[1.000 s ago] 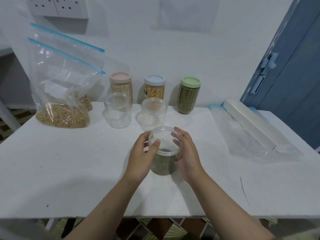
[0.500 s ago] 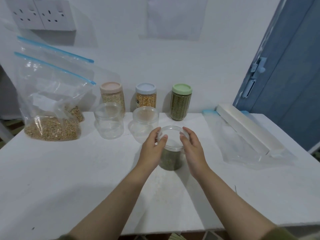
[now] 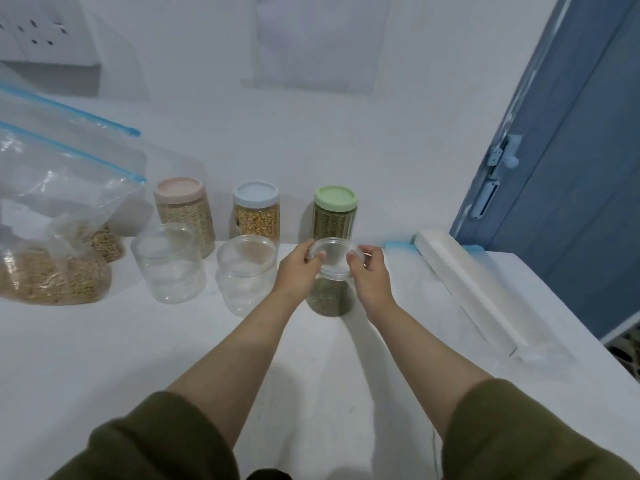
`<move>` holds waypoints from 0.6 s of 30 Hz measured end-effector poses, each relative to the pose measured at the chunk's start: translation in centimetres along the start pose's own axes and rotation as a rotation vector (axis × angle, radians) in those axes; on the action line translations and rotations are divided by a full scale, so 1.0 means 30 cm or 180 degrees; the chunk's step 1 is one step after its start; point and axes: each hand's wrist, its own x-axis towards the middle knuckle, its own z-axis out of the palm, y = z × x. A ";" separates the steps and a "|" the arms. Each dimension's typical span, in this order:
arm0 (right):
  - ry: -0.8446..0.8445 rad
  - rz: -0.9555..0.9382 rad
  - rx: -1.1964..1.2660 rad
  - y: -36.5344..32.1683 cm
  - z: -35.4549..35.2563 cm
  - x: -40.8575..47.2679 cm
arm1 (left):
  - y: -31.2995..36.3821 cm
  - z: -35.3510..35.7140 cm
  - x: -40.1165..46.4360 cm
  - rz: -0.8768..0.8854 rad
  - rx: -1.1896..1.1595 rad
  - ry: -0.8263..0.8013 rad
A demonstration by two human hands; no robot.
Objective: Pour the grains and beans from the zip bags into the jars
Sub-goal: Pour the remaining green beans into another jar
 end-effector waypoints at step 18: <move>-0.0980 -0.0263 0.0284 -0.263 0.100 -0.068 | 0.050 -0.227 -0.073 0.1130 0.0623 0.1369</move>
